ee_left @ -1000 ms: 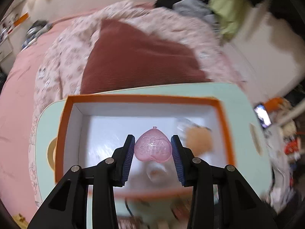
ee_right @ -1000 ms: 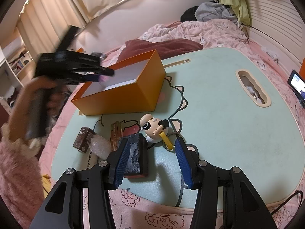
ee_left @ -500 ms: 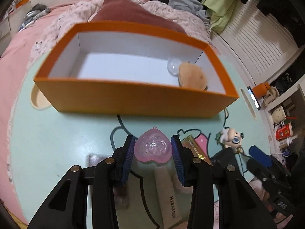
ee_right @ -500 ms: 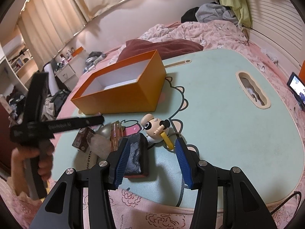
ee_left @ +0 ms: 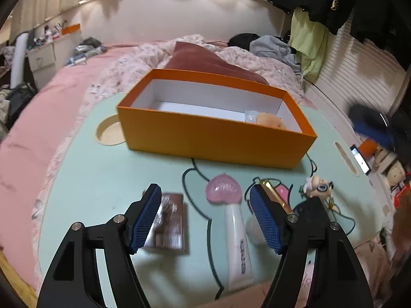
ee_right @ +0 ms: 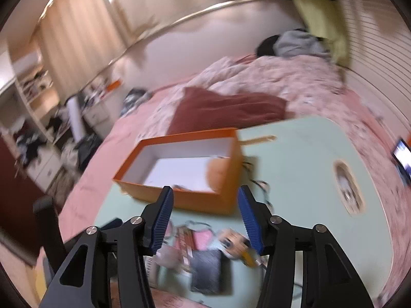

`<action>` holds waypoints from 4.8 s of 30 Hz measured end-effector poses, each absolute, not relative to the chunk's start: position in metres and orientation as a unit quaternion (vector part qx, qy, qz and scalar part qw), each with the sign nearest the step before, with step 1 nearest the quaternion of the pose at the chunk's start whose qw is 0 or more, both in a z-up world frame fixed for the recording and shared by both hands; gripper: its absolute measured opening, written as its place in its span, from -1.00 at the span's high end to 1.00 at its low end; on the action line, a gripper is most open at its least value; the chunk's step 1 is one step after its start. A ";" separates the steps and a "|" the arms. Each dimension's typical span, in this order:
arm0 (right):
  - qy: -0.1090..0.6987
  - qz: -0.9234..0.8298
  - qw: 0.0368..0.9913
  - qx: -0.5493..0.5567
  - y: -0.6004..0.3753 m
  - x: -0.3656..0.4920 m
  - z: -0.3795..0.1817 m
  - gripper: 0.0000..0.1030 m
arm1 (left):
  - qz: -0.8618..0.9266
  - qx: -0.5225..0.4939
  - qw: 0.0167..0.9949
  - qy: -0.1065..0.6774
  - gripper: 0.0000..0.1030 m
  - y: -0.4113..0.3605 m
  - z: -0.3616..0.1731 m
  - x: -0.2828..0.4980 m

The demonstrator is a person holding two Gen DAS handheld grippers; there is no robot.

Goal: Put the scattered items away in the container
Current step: 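Grasp the pink heart-shaped item in the box with the left gripper, set it on table, then grasp the small round clear jar in the box with the right gripper and lift, then carry the round jar out of the box and set it on the table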

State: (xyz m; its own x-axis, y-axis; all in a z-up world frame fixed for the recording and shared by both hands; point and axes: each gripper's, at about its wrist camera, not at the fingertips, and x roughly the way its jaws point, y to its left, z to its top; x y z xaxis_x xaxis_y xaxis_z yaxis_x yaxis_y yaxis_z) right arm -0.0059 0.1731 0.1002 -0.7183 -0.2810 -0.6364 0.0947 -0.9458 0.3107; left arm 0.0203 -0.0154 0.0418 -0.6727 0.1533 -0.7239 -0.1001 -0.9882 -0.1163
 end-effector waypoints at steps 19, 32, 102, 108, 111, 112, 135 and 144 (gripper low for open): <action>0.015 -0.868 0.167 0.467 0.118 -0.091 0.045 -0.12 | 0.931 -0.336 0.033 -0.137 -0.39 -0.070 0.029 0.052; 0.011 -0.869 0.161 0.468 0.123 -0.090 0.054 -0.12 | 0.928 -0.344 0.035 -0.139 -0.39 -0.070 0.024 0.054; 0.057 -0.755 0.152 0.636 0.080 -0.166 0.079 0.49 | 0.919 -0.355 0.044 -0.163 -0.39 -0.075 0.018 0.054; 0.012 -0.771 0.232 0.593 0.091 -0.110 0.115 0.49 | 0.918 -0.358 0.044 -0.166 -0.39 -0.076 0.018 0.052; 0.005 -0.762 0.261 0.593 0.093 -0.080 0.107 0.49 | 0.917 -0.359 0.042 -0.170 -0.39 -0.078 0.019 0.049; 0.001 -0.758 0.267 0.595 0.096 -0.069 0.104 0.49 | 0.916 -0.363 0.036 -0.167 -0.39 -0.079 0.019 0.047; -0.053 -0.870 0.169 0.459 0.148 -0.002 0.058 -0.15 | 0.905 -0.418 -0.072 -0.039 -0.39 -0.082 0.036 -0.038; 0.007 -0.923 0.055 0.381 0.148 0.050 0.048 -0.31 | 0.899 -0.427 0.055 -0.082 -0.39 -0.065 0.075 -0.031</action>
State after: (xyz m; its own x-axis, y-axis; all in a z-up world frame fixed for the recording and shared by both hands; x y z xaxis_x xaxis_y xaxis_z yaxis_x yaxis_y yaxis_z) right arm 0.0499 0.1483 0.0478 -0.7033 -0.0963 -0.7044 0.1070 -0.9938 0.0290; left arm -0.0309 -0.0649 0.0747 -0.6294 0.1683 -0.7587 -0.0287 -0.9806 -0.1937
